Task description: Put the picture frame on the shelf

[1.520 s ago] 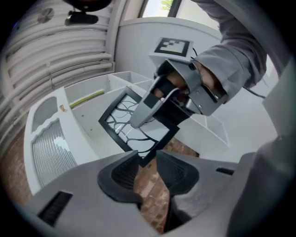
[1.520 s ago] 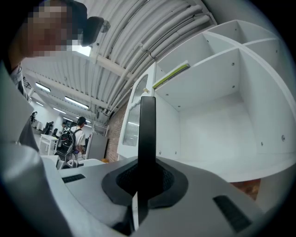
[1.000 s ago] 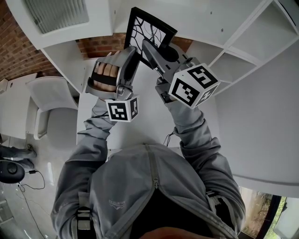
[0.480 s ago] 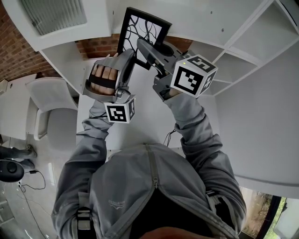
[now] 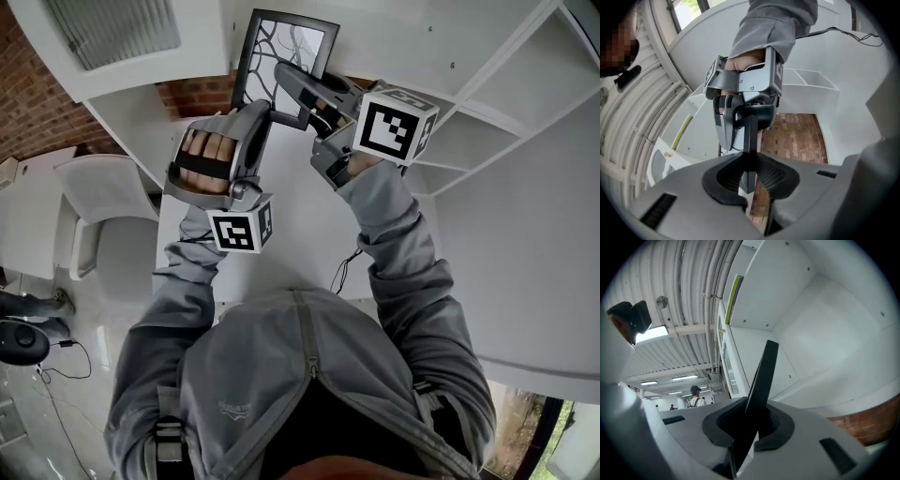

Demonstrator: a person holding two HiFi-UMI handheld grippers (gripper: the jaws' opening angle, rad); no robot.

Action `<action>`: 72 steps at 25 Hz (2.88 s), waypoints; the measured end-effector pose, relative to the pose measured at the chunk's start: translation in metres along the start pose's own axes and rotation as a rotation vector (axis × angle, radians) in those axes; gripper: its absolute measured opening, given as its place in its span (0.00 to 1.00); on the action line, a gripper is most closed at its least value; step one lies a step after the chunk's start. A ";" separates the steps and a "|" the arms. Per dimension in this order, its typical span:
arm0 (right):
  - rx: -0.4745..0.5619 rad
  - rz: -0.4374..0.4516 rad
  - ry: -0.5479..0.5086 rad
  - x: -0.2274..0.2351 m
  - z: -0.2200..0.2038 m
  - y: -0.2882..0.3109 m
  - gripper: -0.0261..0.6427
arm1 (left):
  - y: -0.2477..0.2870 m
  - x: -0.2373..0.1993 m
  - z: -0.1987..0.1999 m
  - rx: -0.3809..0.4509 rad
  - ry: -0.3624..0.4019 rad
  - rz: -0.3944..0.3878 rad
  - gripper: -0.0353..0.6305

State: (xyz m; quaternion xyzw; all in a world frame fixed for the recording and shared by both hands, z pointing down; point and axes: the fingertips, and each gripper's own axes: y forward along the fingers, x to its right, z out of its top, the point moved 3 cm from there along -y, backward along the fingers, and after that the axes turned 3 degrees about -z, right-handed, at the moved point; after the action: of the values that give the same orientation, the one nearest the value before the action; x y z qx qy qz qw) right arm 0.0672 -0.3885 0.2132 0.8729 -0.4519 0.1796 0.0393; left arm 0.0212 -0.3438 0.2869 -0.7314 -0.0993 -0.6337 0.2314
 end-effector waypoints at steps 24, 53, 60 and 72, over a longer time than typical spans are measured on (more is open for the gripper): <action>0.014 -0.001 0.082 0.009 0.002 0.000 0.36 | -0.006 -0.021 0.013 -0.066 -0.136 -0.191 0.17; 0.214 0.230 0.766 0.025 -0.008 -0.005 0.39 | 0.002 -0.033 0.010 -0.115 -0.087 -0.162 0.16; 0.250 0.204 0.758 0.026 -0.008 -0.021 0.39 | 0.009 -0.036 0.008 -0.131 -0.087 -0.168 0.16; 0.196 -0.035 0.201 -0.003 -0.010 -0.064 0.39 | 0.009 -0.035 0.010 -0.139 -0.069 -0.184 0.16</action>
State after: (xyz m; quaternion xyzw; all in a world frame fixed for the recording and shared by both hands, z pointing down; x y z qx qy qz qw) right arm 0.1142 -0.3463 0.2275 0.8579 -0.4106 0.3089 0.0020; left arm 0.0280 -0.3422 0.2498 -0.7549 -0.1294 -0.6321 0.1174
